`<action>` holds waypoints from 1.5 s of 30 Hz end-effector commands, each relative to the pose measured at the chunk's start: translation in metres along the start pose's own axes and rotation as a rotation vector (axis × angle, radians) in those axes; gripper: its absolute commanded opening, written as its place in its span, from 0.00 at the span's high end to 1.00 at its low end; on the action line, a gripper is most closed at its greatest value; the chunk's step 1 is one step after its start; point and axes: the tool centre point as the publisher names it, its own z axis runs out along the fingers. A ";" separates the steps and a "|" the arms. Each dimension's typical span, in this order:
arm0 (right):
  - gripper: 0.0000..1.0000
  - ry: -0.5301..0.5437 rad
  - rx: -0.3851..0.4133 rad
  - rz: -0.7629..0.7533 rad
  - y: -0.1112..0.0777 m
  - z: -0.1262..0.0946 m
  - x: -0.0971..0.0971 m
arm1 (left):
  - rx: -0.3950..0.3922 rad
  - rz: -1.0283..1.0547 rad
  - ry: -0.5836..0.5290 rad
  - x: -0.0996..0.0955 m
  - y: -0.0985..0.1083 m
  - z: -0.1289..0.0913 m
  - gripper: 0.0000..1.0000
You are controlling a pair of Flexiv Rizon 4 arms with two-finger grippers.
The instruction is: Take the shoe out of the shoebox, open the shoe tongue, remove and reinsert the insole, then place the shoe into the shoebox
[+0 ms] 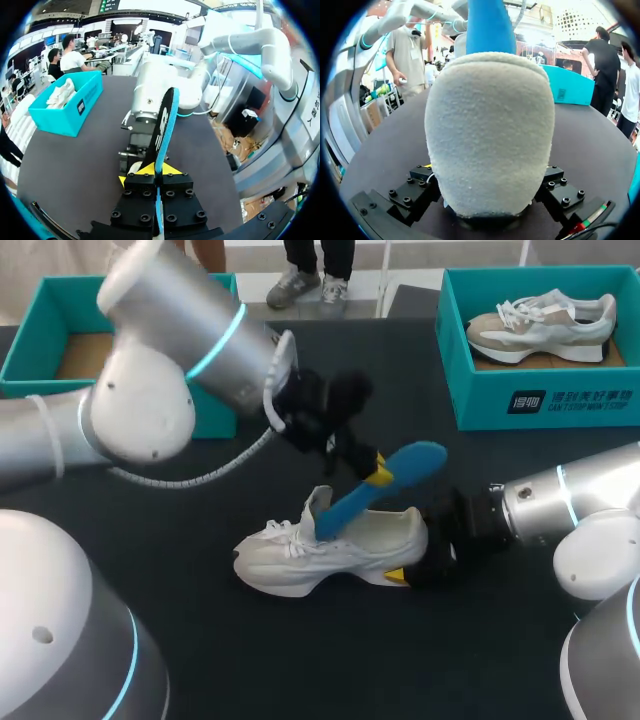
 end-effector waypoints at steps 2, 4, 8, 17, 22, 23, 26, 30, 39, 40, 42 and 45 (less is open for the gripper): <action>1.00 -0.002 0.005 0.000 -0.004 0.006 0.000 | 0.084 0.030 0.150 -0.001 -0.024 -0.042 1.00; 1.00 -0.002 0.005 0.000 -0.004 0.006 0.000 | 0.136 0.036 0.138 0.002 -0.034 -0.054 1.00; 1.00 -0.002 0.005 0.000 -0.004 0.006 0.000 | 0.263 0.058 0.138 0.010 -0.049 -0.080 1.00; 1.00 -0.002 0.005 0.000 -0.004 0.006 0.000 | 0.541 0.059 0.112 0.013 -0.061 -0.132 1.00; 1.00 -0.002 0.005 0.000 -0.004 0.006 0.000 | 0.608 0.038 0.059 0.009 -0.059 -0.151 1.00; 1.00 -0.002 0.005 0.000 -0.004 0.006 0.000 | 0.600 0.023 0.046 0.006 -0.056 -0.151 1.00; 1.00 -0.002 0.005 0.000 -0.004 0.006 0.000 | 0.600 0.023 0.046 0.006 -0.056 -0.151 1.00; 1.00 -0.002 0.005 0.000 -0.004 0.006 0.000 | 0.600 0.023 0.046 0.006 -0.056 -0.151 1.00; 1.00 -0.002 0.005 0.000 -0.004 0.006 0.000 | 0.600 0.023 0.046 0.006 -0.056 -0.151 1.00; 1.00 -0.002 0.005 0.000 -0.004 0.006 0.000 | 0.600 0.023 0.046 0.006 -0.056 -0.151 1.00; 1.00 -0.002 0.005 0.000 -0.004 0.006 0.000 | 0.600 0.023 0.046 0.006 -0.056 -0.151 1.00; 1.00 -0.002 0.005 0.000 -0.004 0.006 0.000 | 0.670 -0.029 0.071 0.016 -0.063 -0.156 1.00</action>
